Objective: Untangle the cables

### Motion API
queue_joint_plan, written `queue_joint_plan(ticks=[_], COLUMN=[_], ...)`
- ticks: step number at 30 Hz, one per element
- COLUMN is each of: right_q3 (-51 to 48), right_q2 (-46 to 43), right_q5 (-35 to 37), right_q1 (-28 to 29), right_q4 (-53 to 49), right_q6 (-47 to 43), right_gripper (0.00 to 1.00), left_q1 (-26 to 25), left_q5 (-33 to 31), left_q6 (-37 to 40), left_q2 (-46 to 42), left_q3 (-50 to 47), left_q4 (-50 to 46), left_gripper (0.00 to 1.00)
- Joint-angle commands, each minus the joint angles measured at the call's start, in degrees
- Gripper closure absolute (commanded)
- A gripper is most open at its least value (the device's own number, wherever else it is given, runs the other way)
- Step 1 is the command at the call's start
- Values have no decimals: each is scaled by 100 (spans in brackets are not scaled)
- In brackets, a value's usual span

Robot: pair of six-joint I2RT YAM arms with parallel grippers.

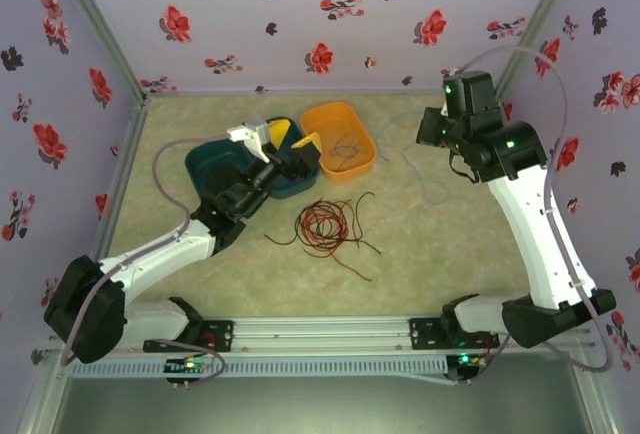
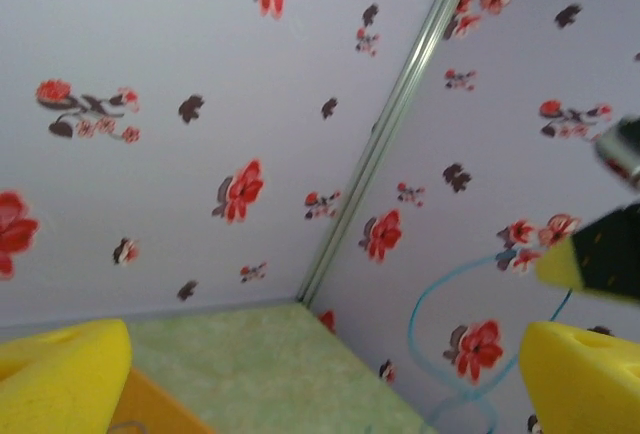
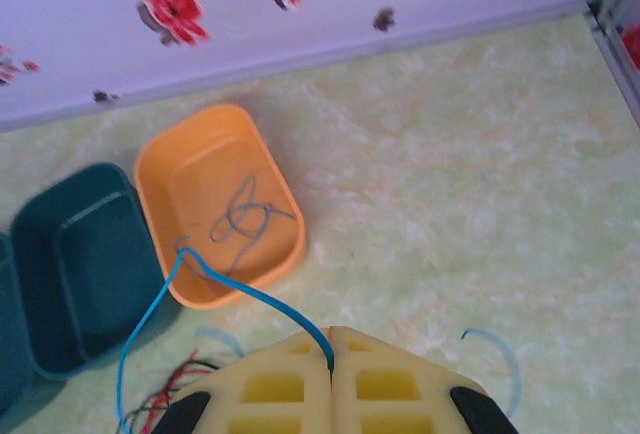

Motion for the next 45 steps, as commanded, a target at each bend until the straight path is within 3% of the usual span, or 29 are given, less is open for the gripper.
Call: queue_joint_plan(ticks=[1,8,17,33,45], right_q3=[592,1623,2689,2991,3019], right_q2=[237,1018,2200,3261,4295], right_q5=[-12,-156,-317,-331,267], right_q1=[85,288,480,488,448], right_q4=[17,495,1120,1583,1809], right_q6=[-313,-691,-993,-711,-690], right_gripper=[100,100,100,100,100], left_q1=[47,56,108,194,214], left_q5=[-218,-601,-1001,-1046,-1001], left_q6=[328,501,584,593,506], left_q2=[-201,-496,-964,-876,-857], left_q3=[181,-17,-391,-569,-675], left_q4=[-807,-1863,-2536,-2845,-2931], left_gripper=[0,0,0,0,0])
